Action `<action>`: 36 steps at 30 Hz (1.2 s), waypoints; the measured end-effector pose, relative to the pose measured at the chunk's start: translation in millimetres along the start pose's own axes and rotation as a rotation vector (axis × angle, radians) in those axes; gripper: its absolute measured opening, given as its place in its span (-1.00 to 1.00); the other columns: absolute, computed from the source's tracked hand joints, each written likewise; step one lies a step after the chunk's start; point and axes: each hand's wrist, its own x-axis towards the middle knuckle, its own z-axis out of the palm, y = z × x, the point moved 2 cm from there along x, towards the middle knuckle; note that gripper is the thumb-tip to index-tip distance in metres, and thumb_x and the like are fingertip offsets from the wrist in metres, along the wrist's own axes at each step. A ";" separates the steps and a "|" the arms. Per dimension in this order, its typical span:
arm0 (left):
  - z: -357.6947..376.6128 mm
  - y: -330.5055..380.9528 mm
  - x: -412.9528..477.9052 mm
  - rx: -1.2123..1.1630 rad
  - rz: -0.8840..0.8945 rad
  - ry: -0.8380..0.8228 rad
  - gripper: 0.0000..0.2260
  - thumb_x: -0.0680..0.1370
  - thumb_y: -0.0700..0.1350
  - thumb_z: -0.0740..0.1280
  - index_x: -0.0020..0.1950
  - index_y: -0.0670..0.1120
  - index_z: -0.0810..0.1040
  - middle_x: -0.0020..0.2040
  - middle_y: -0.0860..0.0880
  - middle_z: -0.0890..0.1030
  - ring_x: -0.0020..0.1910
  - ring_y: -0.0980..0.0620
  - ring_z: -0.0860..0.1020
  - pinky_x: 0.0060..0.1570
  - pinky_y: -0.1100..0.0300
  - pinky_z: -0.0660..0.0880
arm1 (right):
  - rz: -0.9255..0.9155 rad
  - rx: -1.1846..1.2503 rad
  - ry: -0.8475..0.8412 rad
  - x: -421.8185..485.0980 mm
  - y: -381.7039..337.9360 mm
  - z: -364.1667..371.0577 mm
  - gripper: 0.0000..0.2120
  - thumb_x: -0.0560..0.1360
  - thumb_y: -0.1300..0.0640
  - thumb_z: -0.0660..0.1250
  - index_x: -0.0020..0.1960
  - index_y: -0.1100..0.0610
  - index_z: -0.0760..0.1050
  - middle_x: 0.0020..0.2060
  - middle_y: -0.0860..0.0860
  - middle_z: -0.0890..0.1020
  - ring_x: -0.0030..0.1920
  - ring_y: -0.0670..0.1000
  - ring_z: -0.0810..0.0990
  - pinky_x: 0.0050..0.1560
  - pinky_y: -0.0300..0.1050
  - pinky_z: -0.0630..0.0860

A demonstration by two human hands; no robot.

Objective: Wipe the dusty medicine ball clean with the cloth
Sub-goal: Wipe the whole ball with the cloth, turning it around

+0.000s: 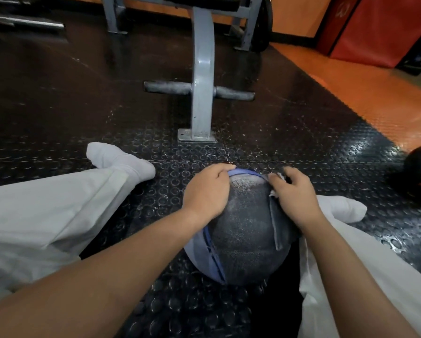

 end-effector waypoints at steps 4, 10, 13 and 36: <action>4.6 5.1 -4.9 0.051 0.005 0.062 -0.66 0.67 -0.12 0.05 0.34 0.04 0.51 0.37 0.11 0.48 0.26 0.09 0.45 0.18 0.23 0.34 | -0.188 -0.194 -0.071 -3.5 -23.8 12.6 -0.69 0.53 0.12 0.30 -0.35 0.01 0.29 -0.28 -0.06 0.36 -0.23 -0.01 0.38 -0.25 -0.07 0.19; -1.9 -5.6 -10.8 -0.072 0.047 0.057 -0.66 0.67 -0.17 0.05 0.30 0.00 0.55 0.31 0.09 0.53 0.24 0.14 0.46 0.21 0.29 0.35 | -0.407 -0.244 -0.163 -13.0 -32.3 22.7 -0.69 0.52 0.13 0.32 -0.33 -0.04 0.28 -0.29 -0.09 0.35 -0.18 -0.01 0.37 -0.20 -0.07 0.27; 0.8 -5.4 -15.1 -0.090 0.067 0.054 -0.65 0.68 -0.18 0.04 0.32 -0.01 0.54 0.32 0.10 0.51 0.28 0.16 0.44 0.23 0.39 0.28 | -0.086 0.031 -0.141 2.5 -11.2 7.7 -0.71 0.55 0.15 0.30 -0.32 0.06 0.34 -0.23 0.03 0.43 -0.20 0.00 0.41 -0.24 -0.32 0.31; 3.6 1.0 -13.3 -0.053 0.046 0.068 -0.70 0.66 -0.15 0.09 0.19 -0.05 0.60 0.19 0.05 0.58 0.13 0.07 0.52 0.09 0.24 0.38 | -0.167 -0.426 -0.114 -26.5 -36.6 30.6 -0.67 0.60 -0.10 0.03 0.17 0.03 0.45 0.14 0.03 0.48 0.19 0.06 0.43 0.26 0.06 0.29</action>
